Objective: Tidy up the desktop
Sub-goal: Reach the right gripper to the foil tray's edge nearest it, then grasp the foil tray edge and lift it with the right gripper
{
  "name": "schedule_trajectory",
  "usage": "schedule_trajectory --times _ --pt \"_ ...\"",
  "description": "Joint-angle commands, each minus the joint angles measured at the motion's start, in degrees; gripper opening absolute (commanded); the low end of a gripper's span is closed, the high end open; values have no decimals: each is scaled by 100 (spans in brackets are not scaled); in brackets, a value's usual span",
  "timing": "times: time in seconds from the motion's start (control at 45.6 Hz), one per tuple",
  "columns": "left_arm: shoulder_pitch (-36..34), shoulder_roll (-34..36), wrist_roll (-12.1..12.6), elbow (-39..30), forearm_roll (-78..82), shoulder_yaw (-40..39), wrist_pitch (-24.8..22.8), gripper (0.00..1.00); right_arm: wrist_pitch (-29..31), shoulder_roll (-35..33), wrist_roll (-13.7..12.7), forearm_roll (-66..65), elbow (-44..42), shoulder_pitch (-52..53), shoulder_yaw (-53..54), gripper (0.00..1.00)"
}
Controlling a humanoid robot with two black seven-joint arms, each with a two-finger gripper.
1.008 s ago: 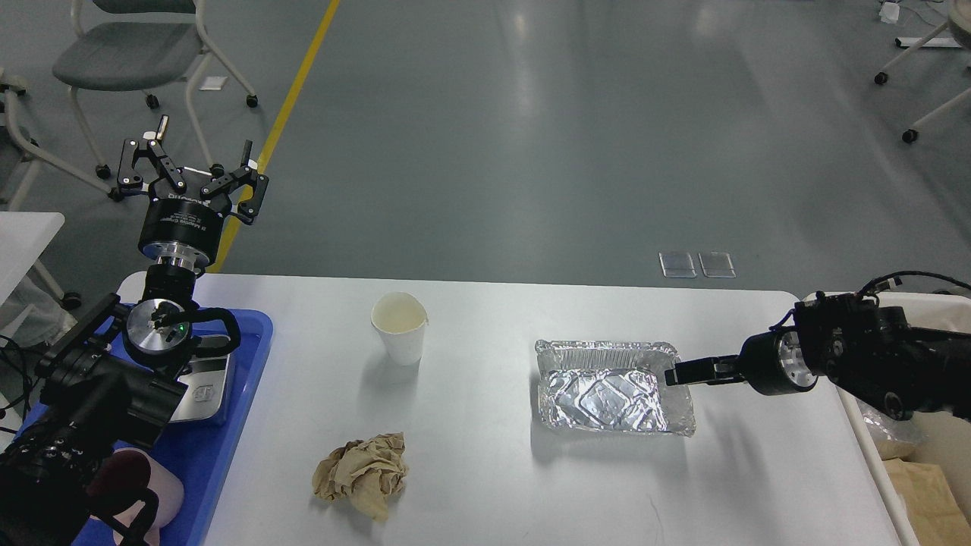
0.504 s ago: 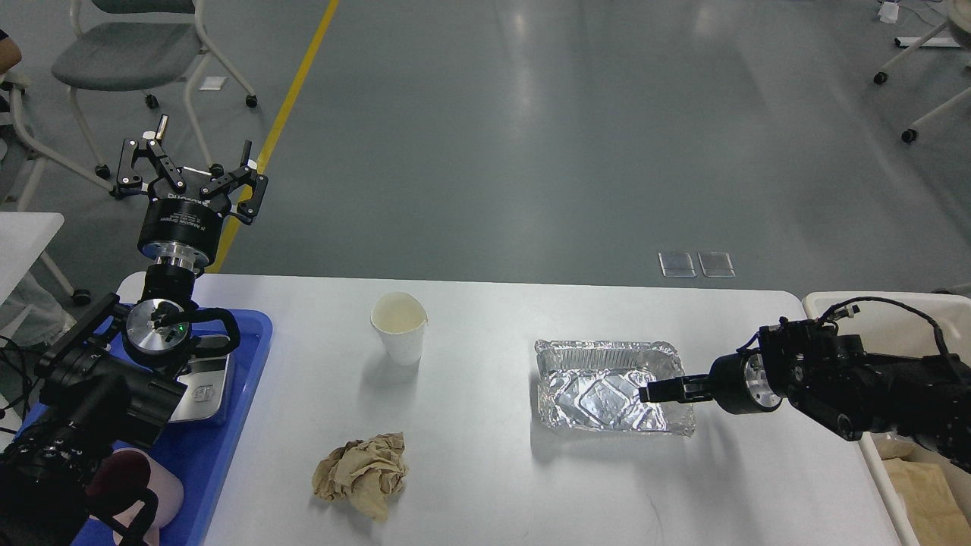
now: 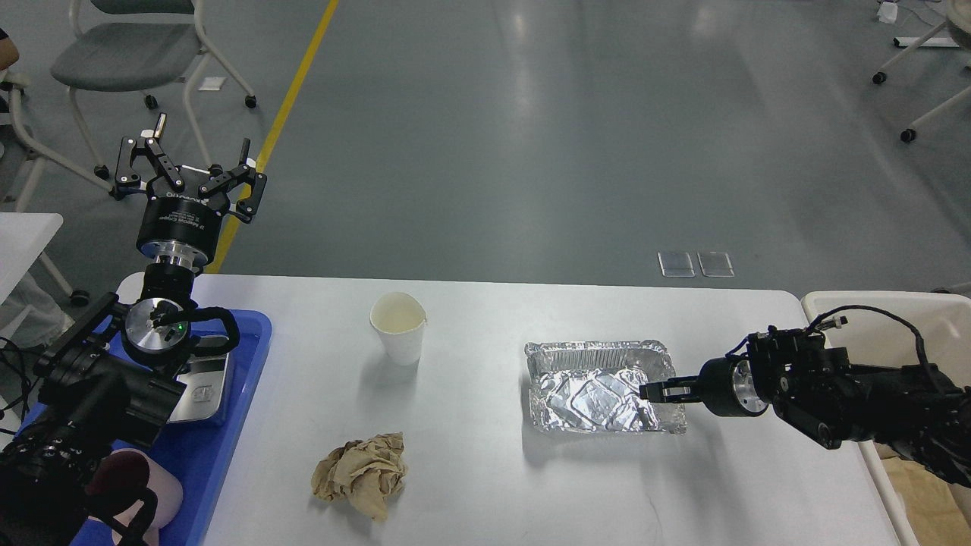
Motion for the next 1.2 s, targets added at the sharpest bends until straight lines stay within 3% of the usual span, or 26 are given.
schedule_trajectory --times 0.0,0.241,0.46,0.876,1.183 --pt "-1 -8 -8 0 0 -1 0 97 71 6 -9 150 9 50 -239 0" --pt "8 1 -17 0 9 -1 0 97 159 -64 8 370 44 120 -292 0" --pt "34 -8 -43 0 17 8 9 97 563 -353 254 379 334 498 -283 0" --pt "122 -34 -61 9 26 8 140 97 1442 -1874 430 581 2012 1772 -90 0" --pt "113 -78 -96 0 35 8 237 97 1811 -2577 580 660 2690 1878 806 0"
